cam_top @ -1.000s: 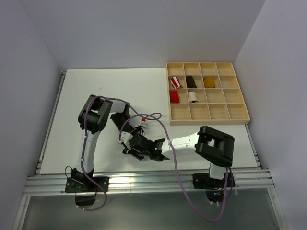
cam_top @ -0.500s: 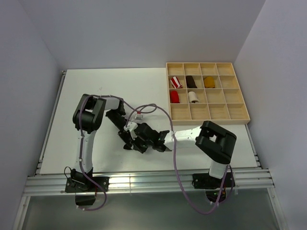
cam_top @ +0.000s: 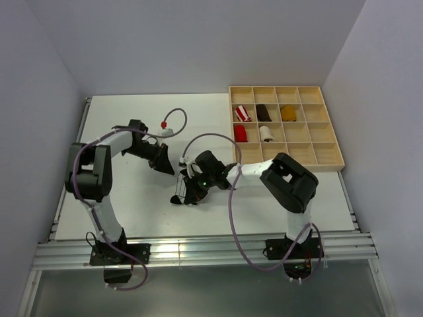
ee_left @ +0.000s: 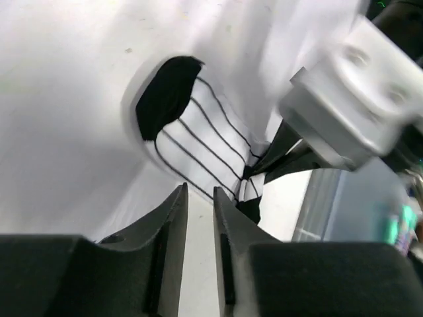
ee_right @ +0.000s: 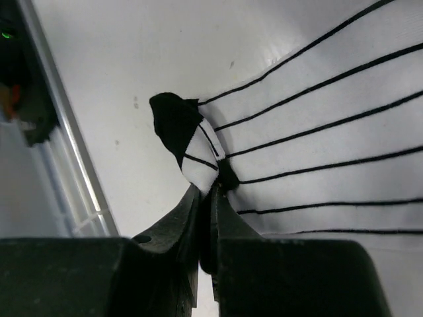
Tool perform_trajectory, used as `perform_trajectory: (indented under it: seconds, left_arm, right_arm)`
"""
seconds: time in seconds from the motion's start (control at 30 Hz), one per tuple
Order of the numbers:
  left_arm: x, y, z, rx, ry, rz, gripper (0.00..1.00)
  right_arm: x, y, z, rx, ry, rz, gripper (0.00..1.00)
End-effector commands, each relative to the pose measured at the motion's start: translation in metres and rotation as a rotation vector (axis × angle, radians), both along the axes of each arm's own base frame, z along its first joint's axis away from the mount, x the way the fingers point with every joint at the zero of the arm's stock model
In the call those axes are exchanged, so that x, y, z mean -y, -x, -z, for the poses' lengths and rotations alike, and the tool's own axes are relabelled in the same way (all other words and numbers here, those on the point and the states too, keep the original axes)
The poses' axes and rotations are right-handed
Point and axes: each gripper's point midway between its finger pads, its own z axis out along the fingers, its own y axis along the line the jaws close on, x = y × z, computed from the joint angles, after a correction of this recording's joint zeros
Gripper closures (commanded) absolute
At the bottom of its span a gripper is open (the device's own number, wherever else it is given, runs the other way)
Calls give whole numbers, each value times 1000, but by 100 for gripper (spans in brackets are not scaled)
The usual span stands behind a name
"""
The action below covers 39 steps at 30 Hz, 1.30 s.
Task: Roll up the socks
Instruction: Roll the sock at the center of the board.
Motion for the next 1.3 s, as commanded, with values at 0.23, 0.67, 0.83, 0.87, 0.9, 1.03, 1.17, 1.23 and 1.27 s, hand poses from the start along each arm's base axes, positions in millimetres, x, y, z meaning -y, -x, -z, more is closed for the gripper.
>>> perform_trajectory:
  seconds: [0.23,0.67,0.83,0.87,0.9,1.03,1.17,1.23,1.27]
  left_arm:
    - [-15,-18,-16,508,-147,-73,59]
    - [9,30,5,798,-292,203,52]
    - [21,52,17,790,-285,289,51]
    - [23,54,17,792,-284,294,51]
    - [27,58,18,795,-275,310,51]
    - [31,71,20,775,-251,360,45]
    - [34,75,28,761,-259,389,47]
    - [36,74,30,750,-261,391,48]
    - [36,75,31,743,-260,397,48]
  right_arm:
    - [-7,-3,1,-467,-8,-40,100]
    - [3,-17,-4,-673,-18,6,100]
    - [2,-20,-6,-686,-10,3,100]
    - [3,-22,-6,-687,-8,8,100]
    - [3,-22,-6,-690,-7,10,100]
    - [6,-25,-1,-705,0,24,100]
    - [7,-25,1,-708,-1,27,100]
    - [9,-25,2,-712,-2,29,100]
    - [8,-25,1,-713,-6,28,100]
